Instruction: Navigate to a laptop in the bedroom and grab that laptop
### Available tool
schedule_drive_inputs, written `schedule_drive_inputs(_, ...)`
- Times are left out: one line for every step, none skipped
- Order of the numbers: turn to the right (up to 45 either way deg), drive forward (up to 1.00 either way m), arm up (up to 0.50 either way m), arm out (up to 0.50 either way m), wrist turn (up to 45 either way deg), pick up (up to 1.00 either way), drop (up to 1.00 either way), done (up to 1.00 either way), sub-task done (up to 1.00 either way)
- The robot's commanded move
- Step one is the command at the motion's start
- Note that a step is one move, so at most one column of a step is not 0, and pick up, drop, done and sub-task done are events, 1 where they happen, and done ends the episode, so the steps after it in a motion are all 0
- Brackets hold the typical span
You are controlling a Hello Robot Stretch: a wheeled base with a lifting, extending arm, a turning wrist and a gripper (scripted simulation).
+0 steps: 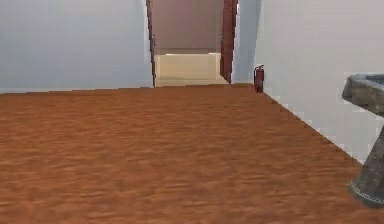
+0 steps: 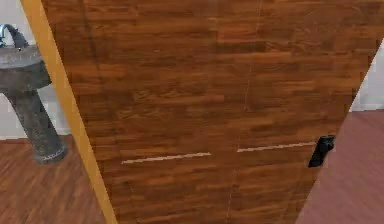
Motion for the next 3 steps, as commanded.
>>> schedule_drive_inputs(0.0, 1.00, 0.00, 0.00, 0.0, 0.00, 0.00, 0.00, 0.00)
schedule_drive_inputs(-3.0, 0.00, 0.00, 0.00, 0.0, 0.00, 0.00, 0.00, 0.00)
schedule_drive_inputs(0.0, 1.00, 0.00, 0.00, 0.0, 0.00, 0.00, 0.00, 0.00)
